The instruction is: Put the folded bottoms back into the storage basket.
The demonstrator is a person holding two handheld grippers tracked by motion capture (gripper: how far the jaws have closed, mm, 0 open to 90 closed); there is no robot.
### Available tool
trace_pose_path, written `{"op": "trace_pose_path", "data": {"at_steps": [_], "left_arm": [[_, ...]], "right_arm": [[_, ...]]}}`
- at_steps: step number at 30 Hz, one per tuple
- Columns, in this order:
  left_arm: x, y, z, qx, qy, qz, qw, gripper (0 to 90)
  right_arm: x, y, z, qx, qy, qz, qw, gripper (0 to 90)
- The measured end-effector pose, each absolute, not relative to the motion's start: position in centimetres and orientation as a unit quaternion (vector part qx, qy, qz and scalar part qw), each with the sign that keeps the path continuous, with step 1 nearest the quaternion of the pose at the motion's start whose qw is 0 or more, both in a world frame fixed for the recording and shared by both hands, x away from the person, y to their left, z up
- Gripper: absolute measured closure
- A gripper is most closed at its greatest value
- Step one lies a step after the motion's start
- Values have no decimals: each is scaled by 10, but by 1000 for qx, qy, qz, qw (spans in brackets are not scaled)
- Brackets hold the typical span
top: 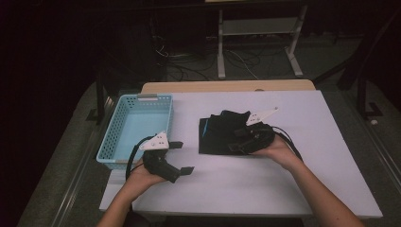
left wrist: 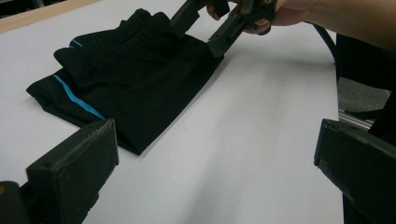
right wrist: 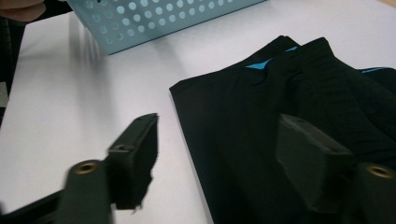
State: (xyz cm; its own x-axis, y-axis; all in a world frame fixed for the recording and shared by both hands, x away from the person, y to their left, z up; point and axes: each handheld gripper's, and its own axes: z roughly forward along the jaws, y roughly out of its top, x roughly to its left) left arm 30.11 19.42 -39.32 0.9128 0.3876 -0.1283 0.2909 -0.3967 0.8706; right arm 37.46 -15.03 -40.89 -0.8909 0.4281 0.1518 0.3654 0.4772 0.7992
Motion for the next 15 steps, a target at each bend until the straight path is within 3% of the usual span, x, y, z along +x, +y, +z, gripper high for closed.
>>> {"op": "trace_pose_path", "data": {"at_steps": [10, 15], "left_arm": [[301, 194, -394, 835, 203, 45, 509, 0], [301, 193, -395, 835, 203, 43, 510, 0]], "right_arm": [[376, -143, -421, 217, 878, 425, 41, 533], [376, -141, -429, 218, 884, 412, 39, 552]]}}
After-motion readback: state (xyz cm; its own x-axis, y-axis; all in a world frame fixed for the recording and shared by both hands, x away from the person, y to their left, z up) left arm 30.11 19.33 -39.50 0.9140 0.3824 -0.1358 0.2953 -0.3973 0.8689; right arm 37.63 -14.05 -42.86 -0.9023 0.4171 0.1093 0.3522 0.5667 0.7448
